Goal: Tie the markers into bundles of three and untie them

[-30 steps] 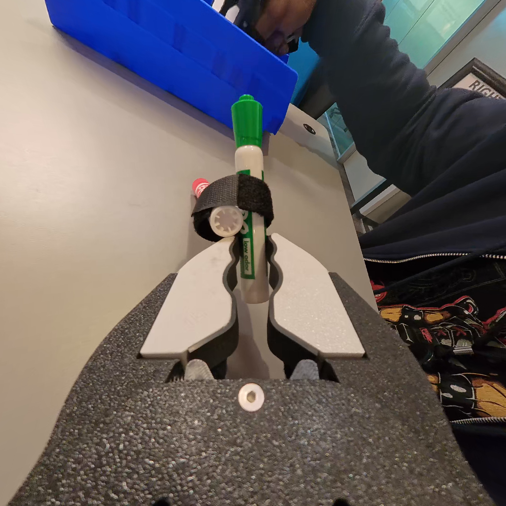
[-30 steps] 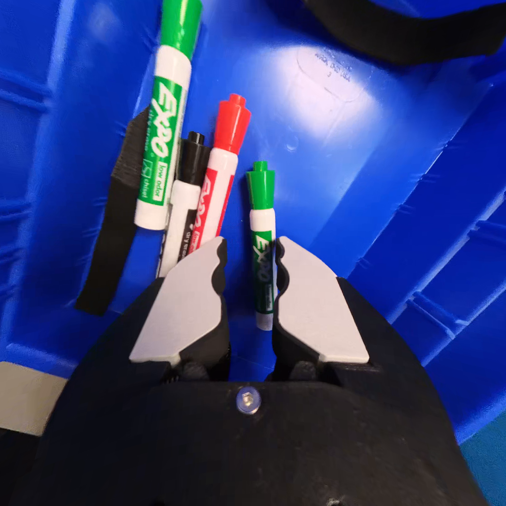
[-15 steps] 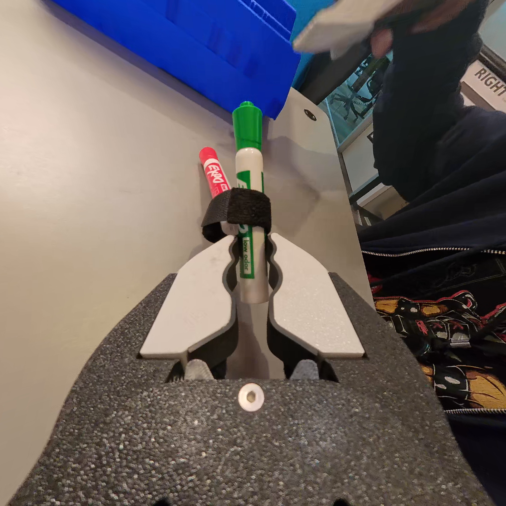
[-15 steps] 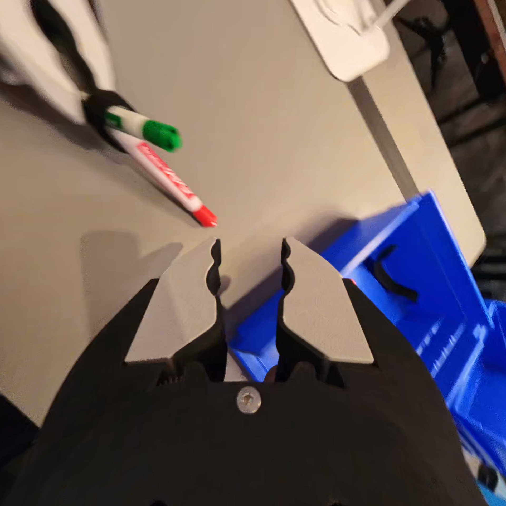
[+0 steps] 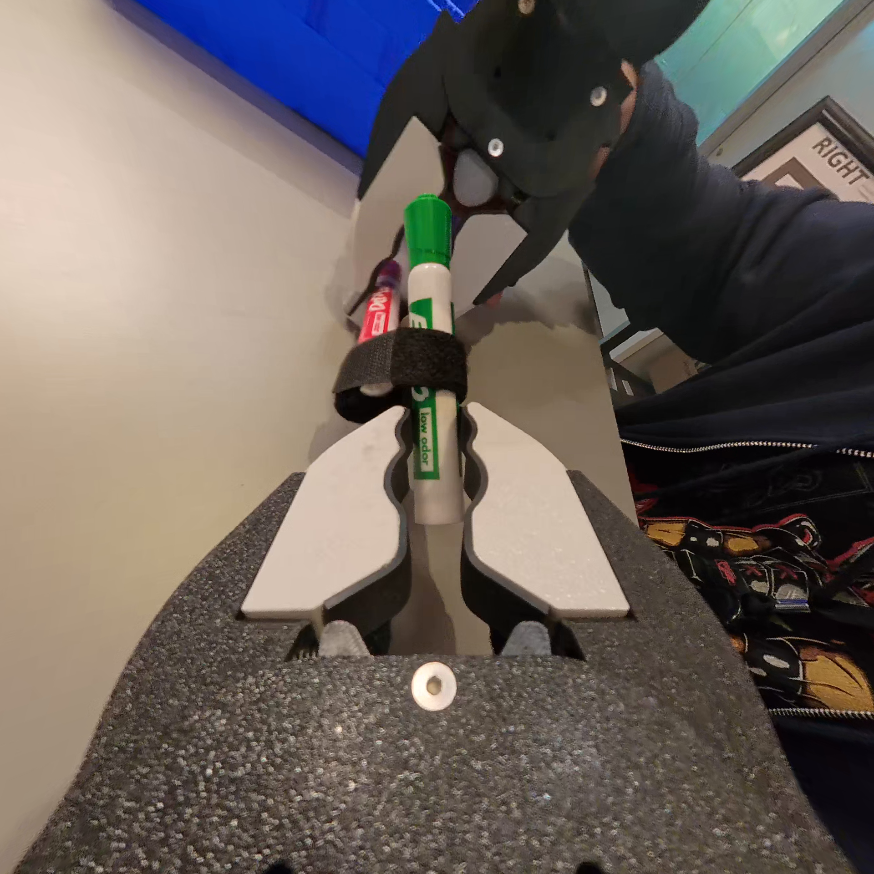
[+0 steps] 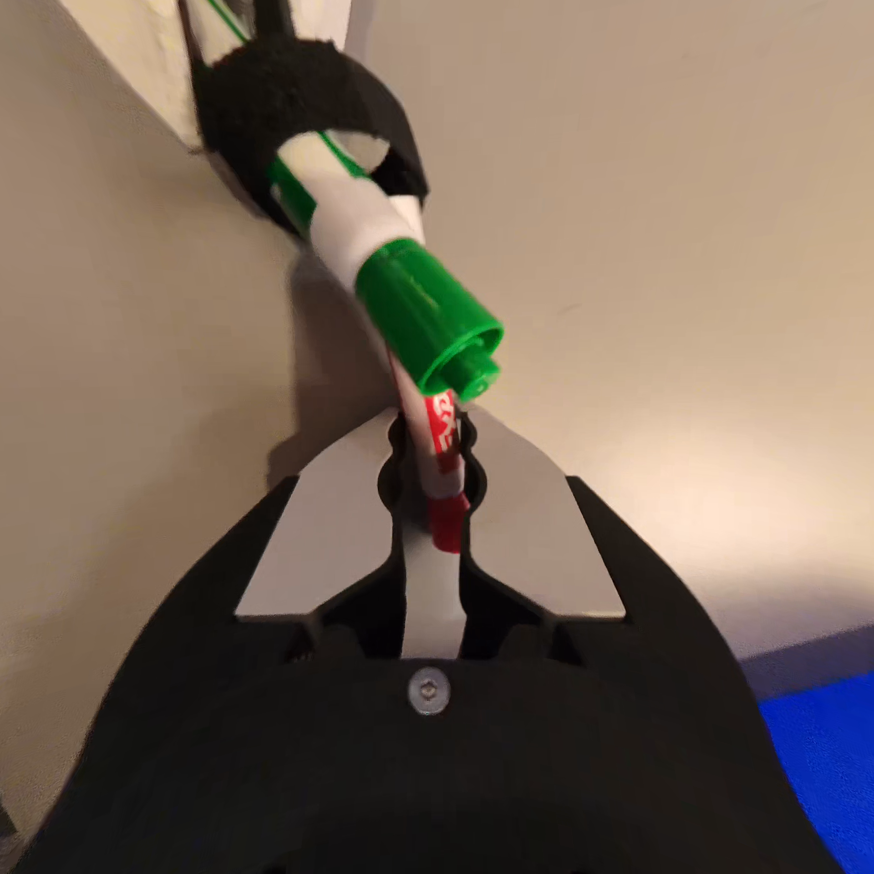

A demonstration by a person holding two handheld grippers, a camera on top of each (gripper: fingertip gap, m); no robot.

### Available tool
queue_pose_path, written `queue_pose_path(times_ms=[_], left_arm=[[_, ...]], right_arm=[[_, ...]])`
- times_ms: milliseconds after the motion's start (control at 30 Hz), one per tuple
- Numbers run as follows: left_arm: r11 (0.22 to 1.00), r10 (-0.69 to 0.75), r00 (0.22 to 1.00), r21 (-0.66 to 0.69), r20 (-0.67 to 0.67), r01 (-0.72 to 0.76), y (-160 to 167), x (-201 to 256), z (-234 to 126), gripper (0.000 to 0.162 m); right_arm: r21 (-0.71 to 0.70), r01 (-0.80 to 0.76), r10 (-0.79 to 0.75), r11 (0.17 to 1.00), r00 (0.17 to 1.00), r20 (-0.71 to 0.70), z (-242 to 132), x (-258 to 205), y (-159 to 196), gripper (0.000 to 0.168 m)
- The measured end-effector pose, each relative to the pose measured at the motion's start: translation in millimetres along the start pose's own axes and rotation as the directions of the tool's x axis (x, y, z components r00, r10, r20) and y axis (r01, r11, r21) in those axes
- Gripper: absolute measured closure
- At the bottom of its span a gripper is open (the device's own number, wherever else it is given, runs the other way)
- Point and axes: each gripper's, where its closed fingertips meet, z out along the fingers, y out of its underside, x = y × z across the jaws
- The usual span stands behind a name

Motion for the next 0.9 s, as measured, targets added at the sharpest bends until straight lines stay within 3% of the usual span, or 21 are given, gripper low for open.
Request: queue_pose_path(times_ms=[133,333,433,500,600,700,900], left_arm=[[0.999,-0.025,1.0,0.028,0.006,0.025,-3.1,-6.1,-7.0,0.143],[0.998,-0.038,0.999,0.053,-0.014,0.039,-6.2,-5.7,-8.4,0.143],[0.999,-0.038,0.999,0.039,-0.008,0.038,-3.5,-6.6,-5.3,0.144],[0.999,-0.031,1.0,0.037,-0.003,0.031,-3.5,-6.2,-4.7,0.144],[0.999,-0.023,1.0,0.028,0.005,0.023,-2.2,-6.0,-3.1,0.143],[1.0,-0.017,1.0,0.024,0.012,0.017,-1.6,-6.0,-2.4,0.143],[1.0,-0.02,1.0,0.025,0.012,0.019,-1.4,-6.2,-2.6,0.143]], right_arm=[[0.03,-0.102,0.104,0.994,0.992,-0.078,-23.8,4.2,2.3,0.15],[0.199,-0.256,0.288,0.946,0.945,-0.156,-118.4,11.7,13.0,0.15],[0.258,-0.343,0.412,0.903,0.861,-0.298,-170.1,47.5,49.9,0.15],[0.221,-0.458,0.508,0.861,0.746,-0.43,-190.8,82.3,104.7,0.15],[0.148,-0.655,0.626,0.741,0.594,-0.505,-186.3,114.9,190.8,0.149],[0.129,-0.756,0.704,0.641,0.513,-0.491,-164.1,124.5,235.9,0.149],[-0.002,-0.761,0.651,0.649,0.557,-0.516,-136.4,110.1,251.1,0.149]])
